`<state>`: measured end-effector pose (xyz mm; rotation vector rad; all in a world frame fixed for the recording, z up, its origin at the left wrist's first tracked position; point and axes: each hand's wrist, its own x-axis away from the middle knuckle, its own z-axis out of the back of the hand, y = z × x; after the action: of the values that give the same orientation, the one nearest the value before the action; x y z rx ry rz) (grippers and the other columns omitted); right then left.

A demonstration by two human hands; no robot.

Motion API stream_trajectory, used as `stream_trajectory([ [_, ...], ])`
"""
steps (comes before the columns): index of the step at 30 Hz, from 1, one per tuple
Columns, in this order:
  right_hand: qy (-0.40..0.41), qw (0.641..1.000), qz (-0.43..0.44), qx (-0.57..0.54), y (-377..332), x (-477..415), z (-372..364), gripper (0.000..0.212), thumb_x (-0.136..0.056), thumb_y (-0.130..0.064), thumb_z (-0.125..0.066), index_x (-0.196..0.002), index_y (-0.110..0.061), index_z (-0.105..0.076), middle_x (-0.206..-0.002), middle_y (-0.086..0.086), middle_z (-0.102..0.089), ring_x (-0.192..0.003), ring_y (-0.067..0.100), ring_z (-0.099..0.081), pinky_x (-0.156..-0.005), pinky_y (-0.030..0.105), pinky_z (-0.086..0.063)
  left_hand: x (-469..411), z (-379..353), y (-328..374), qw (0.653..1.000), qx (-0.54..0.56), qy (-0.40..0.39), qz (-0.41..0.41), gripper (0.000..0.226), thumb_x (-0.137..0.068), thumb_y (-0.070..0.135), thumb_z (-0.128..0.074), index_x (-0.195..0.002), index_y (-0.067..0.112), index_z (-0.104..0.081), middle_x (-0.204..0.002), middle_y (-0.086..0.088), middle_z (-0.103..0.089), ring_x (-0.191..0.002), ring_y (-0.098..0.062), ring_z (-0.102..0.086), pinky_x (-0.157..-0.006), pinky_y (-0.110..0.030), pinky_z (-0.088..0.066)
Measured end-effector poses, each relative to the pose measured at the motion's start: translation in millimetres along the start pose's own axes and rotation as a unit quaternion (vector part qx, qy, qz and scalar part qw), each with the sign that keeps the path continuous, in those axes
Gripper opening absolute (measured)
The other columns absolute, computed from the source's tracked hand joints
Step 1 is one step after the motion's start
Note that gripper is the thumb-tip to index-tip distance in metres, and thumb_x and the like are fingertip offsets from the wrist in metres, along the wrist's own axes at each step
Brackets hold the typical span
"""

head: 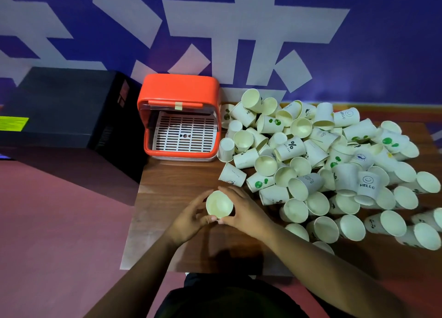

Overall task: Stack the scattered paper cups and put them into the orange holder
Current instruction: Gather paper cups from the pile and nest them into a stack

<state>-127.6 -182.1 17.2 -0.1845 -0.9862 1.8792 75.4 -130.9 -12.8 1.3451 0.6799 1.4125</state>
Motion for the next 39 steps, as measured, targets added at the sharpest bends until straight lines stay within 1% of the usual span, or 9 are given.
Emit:
stream_trajectory([
  [2, 0.007, 0.998, -0.042, -0.038, 7.2, -2.1, 9.0, 0.076, -0.077, -0.044, -0.076, -0.143, -0.028, -0.041, -0.141, -0.012, -0.039, -0.128, 0.003, -0.041, -0.106, 0.024, -0.037, -3.2, -1.7, -3.6, 1.0, -0.009, -0.004, 0.001, 0.068, -0.086, 0.017, -0.078, -0.143, 0.032, -0.045, -0.136, 0.021, -0.057, -0.124, 0.0, -0.055, -0.104, -0.028, -0.046],
  [4, 0.091, 0.991, -0.09, -0.026, 19.8, -7.1, 24.0, 0.056, -0.084, -0.042, -0.069, -0.133, -0.021, -0.052, -0.127, -0.005, -0.048, -0.107, 0.011, -0.057, -0.09, 0.033, -0.051, -6.6, -2.6, -4.0, 1.0, -0.013, -0.005, -0.002, 0.068, -0.086, 0.02, -0.078, -0.145, 0.031, -0.045, -0.139, 0.019, -0.055, -0.128, -0.002, -0.052, -0.109, -0.035, -0.044],
  [8, 0.23, 0.947, -0.123, 0.186, 48.2, -20.0, 55.1, 0.033, -0.083, -0.025, -0.071, -0.111, -0.008, -0.064, -0.112, 0.011, -0.056, -0.094, 0.032, -0.061, -0.07, 0.04, -0.054, -12.7, -6.0, 1.0, 1.0, -0.01, 0.003, -0.008, 0.067, -0.087, 0.021, -0.077, -0.145, 0.032, -0.045, -0.142, 0.015, -0.052, -0.13, -0.002, -0.049, -0.11, -0.042, -0.045],
  [11, 0.263, 0.911, -0.119, 0.294, 62.9, -34.9, 67.6, 0.035, -0.074, -0.013, -0.076, -0.105, -0.002, -0.063, -0.101, 0.019, -0.056, -0.086, 0.037, -0.058, -0.07, 0.042, -0.052, -19.9, -8.6, 5.4, 1.0, -0.008, 0.005, -0.017, 0.066, -0.087, 0.024, -0.076, -0.143, 0.036, -0.045, -0.144, 0.014, -0.051, -0.131, -0.007, -0.049, -0.11, -0.046, -0.044],
  [16, 0.255, 0.893, -0.165, 0.331, 75.7, -59.4, 76.8, 0.017, -0.073, -0.001, -0.07, -0.088, -0.004, -0.065, -0.09, 0.017, -0.057, -0.081, 0.034, -0.056, -0.069, 0.04, -0.049, -29.1, -11.3, 9.9, 1.0, 0.001, 0.015, -0.026, 0.065, -0.085, 0.025, -0.077, -0.141, 0.039, -0.047, -0.145, 0.012, -0.051, -0.131, -0.013, -0.051, -0.109, -0.049, -0.045],
  [22, 0.28, 0.904, -0.155, 0.282, 76.5, -68.6, 81.1, 0.012, -0.072, 0.005, -0.068, -0.08, -0.004, -0.066, -0.084, 0.016, -0.059, -0.076, 0.036, -0.059, -0.062, 0.039, -0.05, -36.9, -12.0, 6.5, 1.0, 0.011, 0.013, -0.011, 0.069, -0.082, 0.034, -0.078, -0.142, 0.041, -0.045, -0.145, 0.012, -0.051, -0.131, -0.014, -0.053, -0.109, -0.053, -0.044],
  [27, 0.383, 0.909, -0.1, 0.131, 43.0, -59.5, 96.9, 0.009, -0.09, -0.014, -0.062, -0.093, -0.008, -0.069, -0.094, 0.009, -0.064, -0.08, 0.028, -0.061, -0.066, 0.034, -0.049, -40.3, -15.5, 5.3, 0.999, 0.018, 0.027, -0.012, 0.069, -0.08, 0.036, -0.08, -0.14, 0.045, -0.046, -0.143, 0.012, -0.053, -0.129, -0.017, -0.054, -0.108, -0.053, -0.045],
  [34, 0.21, 0.976, -0.055, 0.001, 6.4, -29.5, 92.9, 0.016, -0.093, -0.026, -0.059, -0.098, -0.017, -0.071, -0.066, -0.015, -0.057, -0.071, 0.013, -0.06, -0.067, 0.031, -0.049, -43.7, -16.0, 3.9, 1.0, 0.008, 0.022, -0.012, 0.076, -0.081, 0.033, -0.083, -0.145, 0.041, -0.043, -0.144, 0.01, -0.054, -0.133, -0.015, -0.051, -0.108, -0.052, -0.045],
  [39, 0.201, 0.974, -0.018, 0.101, 13.2, -29.3, 61.1, 0.021, -0.091, -0.026, -0.057, -0.103, -0.018, -0.072, -0.086, 0.001, -0.073, -0.078, 0.023, -0.067, -0.068, 0.034, -0.053, -46.2, -14.4, -5.3, 1.0, 0.0, -0.013, -0.009, 0.086, -0.078, 0.024, -0.085, -0.15, 0.033, -0.038, -0.151, 0.012, -0.047, -0.14, -0.012, -0.043, -0.115, -0.048, -0.038],
])
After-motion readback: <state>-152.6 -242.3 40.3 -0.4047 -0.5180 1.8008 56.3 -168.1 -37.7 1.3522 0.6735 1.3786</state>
